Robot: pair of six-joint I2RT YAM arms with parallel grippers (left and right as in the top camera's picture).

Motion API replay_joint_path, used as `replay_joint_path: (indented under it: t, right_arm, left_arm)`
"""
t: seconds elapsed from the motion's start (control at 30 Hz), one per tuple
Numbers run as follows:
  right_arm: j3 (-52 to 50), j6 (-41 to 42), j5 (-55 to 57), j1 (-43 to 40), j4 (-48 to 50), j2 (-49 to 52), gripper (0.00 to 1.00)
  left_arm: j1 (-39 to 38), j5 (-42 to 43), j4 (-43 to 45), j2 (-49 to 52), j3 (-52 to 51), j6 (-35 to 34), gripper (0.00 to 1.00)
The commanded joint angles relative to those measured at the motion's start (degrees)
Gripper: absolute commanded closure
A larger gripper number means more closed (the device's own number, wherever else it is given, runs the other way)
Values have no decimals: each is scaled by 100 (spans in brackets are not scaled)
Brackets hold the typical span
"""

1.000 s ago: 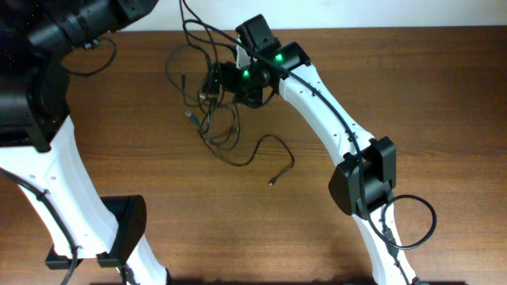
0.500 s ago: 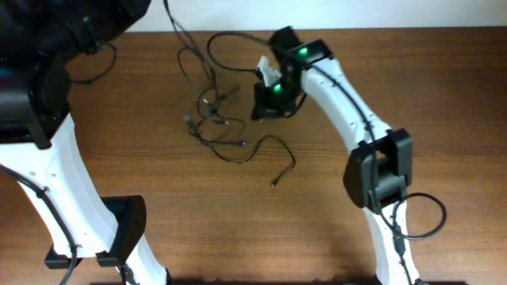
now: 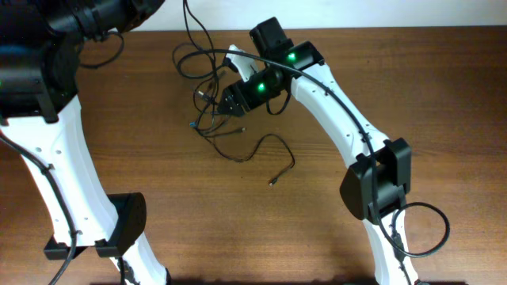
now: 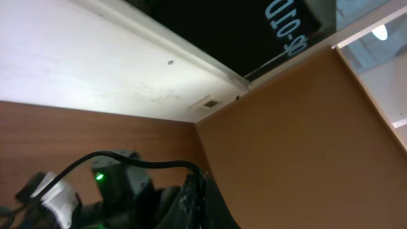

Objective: Untangle cables

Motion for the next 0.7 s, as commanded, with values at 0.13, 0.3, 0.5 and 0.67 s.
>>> replay_joint_path:
  t: [0.13, 0.3, 0.5, 0.67]
  right_arm:
    - [-420, 1759, 754, 229, 1137, 391, 31]
    - [-420, 3995, 1683, 323, 2240, 391, 35]
    - [-422, 4863, 2857, 317, 2424, 555, 86]
    - [-420, 3827, 2614, 44, 1572, 511, 96]
  left_arm:
    - [33, 660, 400, -20, 13, -439, 100]
    - [33, 758, 398, -20, 13, -442, 100]
    - [33, 1084, 400, -20, 13, -1045, 100]
    - [33, 973, 389, -20, 13, -1095, 100]
